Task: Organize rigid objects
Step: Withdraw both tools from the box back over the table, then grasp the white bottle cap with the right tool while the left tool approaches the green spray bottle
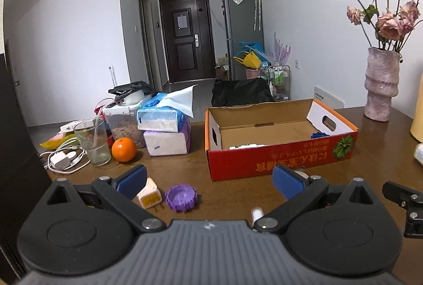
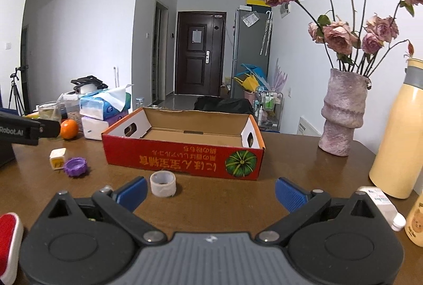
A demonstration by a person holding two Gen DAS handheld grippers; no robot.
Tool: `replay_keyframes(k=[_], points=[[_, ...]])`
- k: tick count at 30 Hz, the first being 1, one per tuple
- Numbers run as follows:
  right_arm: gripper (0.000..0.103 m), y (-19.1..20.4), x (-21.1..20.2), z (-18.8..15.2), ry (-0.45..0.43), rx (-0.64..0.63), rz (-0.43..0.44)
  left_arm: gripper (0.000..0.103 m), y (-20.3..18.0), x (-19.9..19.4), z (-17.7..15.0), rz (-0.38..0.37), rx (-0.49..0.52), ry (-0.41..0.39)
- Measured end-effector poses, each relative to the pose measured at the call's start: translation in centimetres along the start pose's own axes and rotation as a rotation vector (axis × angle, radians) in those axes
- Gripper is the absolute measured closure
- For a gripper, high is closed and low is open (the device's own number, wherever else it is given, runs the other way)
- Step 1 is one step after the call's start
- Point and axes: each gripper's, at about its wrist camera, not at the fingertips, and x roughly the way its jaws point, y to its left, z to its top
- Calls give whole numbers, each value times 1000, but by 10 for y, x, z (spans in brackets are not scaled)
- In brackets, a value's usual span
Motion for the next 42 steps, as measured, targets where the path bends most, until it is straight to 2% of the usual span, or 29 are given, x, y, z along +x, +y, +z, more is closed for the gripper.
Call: replay_keyframes(k=[13,22,31,40,42], points=[[0,-8,-54,-27,13,-10,21,0,-13,-59,-31,-38,-16,25],[0,-6,-63,-36,24,6,50,0,-18,-64,-49,-54,-18,59],[1,10,-37,-51,75,-44,83,0,-14,-47,-59,-67,-36,115],[8,27,8,-58,177,-94,96,0,-14,-33,-62,-80,-59,174],[13,30,17,-58,191,-94,95,0,-16,-29,-63,-79,-57,184]])
